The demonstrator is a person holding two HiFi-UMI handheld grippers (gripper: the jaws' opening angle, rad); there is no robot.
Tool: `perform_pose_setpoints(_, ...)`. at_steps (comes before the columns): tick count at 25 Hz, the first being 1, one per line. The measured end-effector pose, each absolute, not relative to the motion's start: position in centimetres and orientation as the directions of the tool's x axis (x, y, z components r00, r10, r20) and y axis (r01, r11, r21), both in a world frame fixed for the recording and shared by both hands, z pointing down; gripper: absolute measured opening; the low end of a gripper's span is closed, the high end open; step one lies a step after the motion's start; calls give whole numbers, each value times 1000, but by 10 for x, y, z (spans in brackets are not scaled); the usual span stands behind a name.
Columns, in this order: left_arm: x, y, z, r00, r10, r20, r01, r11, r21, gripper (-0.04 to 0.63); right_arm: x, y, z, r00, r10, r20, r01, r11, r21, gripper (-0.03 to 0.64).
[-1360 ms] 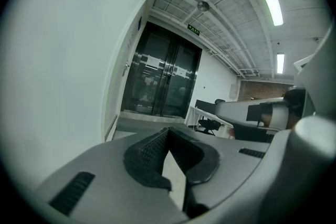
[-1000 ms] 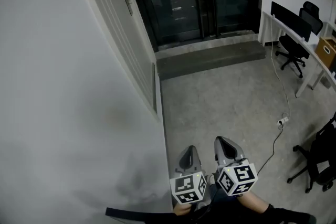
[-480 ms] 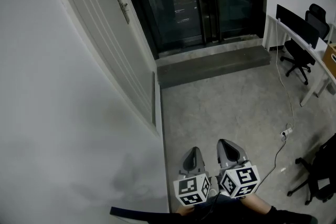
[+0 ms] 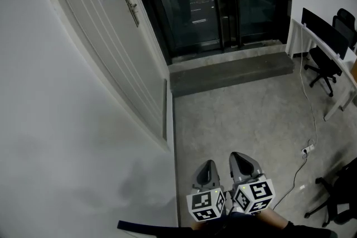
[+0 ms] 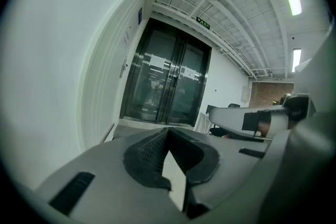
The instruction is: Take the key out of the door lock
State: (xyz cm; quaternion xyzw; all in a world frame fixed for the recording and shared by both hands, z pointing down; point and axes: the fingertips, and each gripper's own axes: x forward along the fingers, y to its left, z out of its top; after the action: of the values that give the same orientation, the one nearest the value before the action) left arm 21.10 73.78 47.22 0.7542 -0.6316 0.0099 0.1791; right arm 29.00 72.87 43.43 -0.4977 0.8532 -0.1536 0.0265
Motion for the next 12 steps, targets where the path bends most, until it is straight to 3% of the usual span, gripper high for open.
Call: perform_pose_setpoints(12, 181, 598, 452, 253, -948, 192, -948, -204, 244, 0, 257, 597, 413, -479, -876, 50, -850, 449, -275, 1)
